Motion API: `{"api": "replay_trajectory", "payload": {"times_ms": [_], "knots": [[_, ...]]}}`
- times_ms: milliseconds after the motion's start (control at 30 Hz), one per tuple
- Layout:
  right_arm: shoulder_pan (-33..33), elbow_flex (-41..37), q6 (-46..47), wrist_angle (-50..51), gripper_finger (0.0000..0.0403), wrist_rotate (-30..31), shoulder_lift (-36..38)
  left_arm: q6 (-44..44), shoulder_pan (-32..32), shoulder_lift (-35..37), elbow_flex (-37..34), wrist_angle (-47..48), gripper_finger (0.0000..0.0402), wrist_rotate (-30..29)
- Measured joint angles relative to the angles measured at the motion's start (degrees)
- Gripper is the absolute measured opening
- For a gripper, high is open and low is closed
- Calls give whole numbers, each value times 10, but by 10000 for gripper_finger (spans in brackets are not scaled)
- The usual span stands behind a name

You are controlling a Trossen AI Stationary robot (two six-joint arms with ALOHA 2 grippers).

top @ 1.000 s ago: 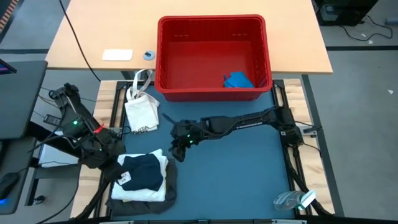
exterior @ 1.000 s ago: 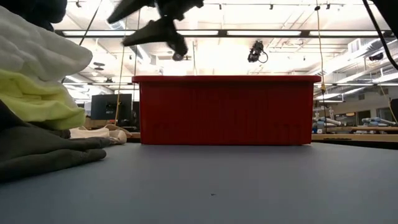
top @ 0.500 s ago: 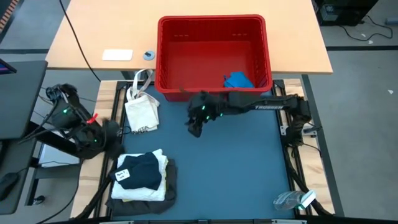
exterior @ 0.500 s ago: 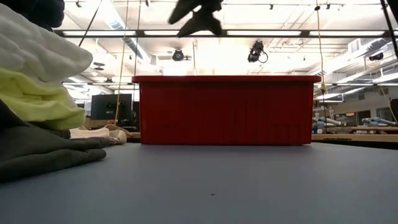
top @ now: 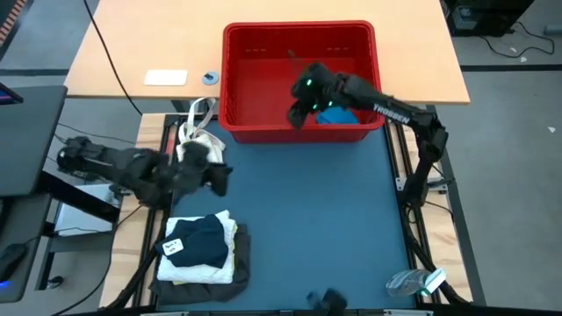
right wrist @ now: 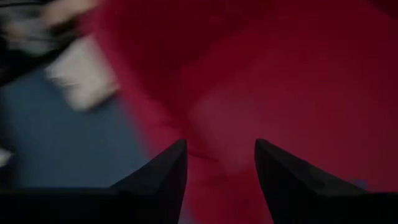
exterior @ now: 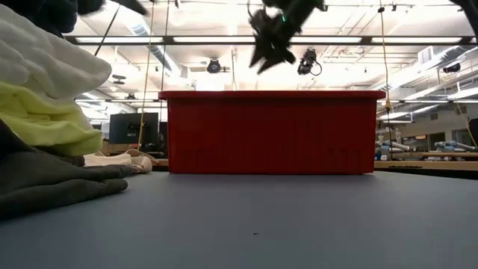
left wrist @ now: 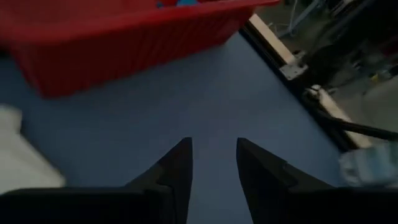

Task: Fold laundry
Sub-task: Remove the blue shorts from the bin

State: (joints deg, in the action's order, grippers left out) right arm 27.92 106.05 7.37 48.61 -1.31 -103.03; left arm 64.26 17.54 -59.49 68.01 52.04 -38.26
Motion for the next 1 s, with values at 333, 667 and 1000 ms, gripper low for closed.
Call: {"api": "replay_trajectory", "payload": {"times_ms": [333,667,1000], "knots": [[165,-5,-36,43,192,-32,-27,-353,-366,-122,0,-276,127,309],[211,-70,-57,93,192,-42,-40,-381,-600,-325,0,-506,127,614],[250,-123,-142,49,206,4,-82,-385,-626,-414,0,-554,127,673]]}}
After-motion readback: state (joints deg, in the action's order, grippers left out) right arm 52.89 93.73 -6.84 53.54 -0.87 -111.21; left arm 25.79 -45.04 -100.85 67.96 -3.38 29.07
